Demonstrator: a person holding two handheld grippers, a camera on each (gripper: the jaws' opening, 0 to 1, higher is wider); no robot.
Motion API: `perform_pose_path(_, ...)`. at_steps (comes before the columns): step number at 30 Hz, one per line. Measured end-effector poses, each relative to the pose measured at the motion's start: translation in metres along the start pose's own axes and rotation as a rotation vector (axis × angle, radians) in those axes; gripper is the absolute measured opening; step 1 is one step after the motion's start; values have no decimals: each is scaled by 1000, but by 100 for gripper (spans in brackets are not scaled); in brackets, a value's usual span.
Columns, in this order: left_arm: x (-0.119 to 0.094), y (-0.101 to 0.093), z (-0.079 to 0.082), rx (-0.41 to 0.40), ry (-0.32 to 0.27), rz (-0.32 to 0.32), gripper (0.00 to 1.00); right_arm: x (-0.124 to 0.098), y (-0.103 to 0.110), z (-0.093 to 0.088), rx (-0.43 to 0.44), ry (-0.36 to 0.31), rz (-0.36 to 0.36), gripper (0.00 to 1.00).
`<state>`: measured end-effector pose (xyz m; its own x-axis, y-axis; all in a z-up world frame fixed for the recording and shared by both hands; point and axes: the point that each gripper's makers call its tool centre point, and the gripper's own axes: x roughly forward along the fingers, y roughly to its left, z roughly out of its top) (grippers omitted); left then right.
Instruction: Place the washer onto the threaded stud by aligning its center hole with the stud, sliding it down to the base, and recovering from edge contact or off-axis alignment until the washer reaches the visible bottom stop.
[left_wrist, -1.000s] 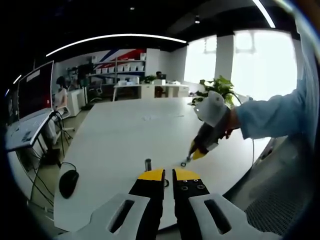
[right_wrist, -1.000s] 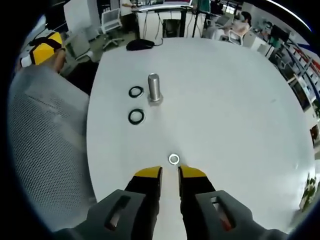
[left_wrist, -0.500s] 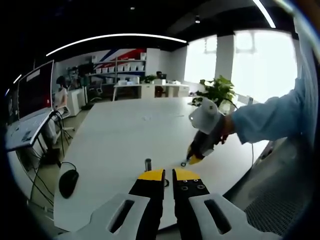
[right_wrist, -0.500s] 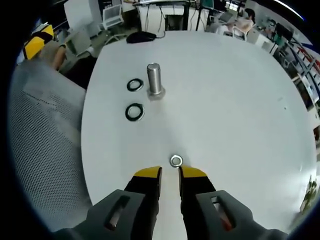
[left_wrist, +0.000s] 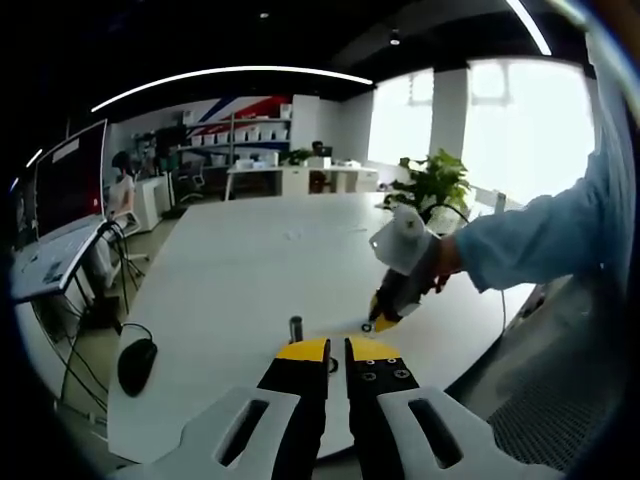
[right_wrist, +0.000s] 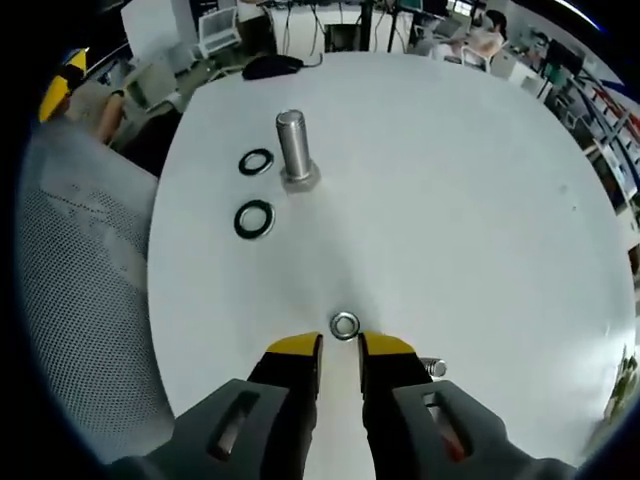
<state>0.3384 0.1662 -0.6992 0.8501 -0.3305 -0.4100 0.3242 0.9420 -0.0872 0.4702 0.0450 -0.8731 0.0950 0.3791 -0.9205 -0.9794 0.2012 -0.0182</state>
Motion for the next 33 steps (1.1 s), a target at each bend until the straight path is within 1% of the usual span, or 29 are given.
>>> perform_pose_path(8,0,0,0,0,1,-1,4,6,-1,-1,14,2,-6,18)
perform_pose_path(9,0,0,0,0,1,-1,4,6,-1,2,22,-15,-7,18)
perform_pose_path(21,0,0,-1,1,6,-3,4,6,-2,4,48,-19,-6,16)
perform_pose_path(31,0,-1,-1,2,6,-2,4,6,-2,3,49,-27,-12,15)
perform_pose_path(32,0,-1,-1,1,6,-2,4,6,-2,3,50,-27,-14,16)
perform_pose_path(33,0,0,-1,1,6,-2,4,5,-1,3,56,-32,-30,22)
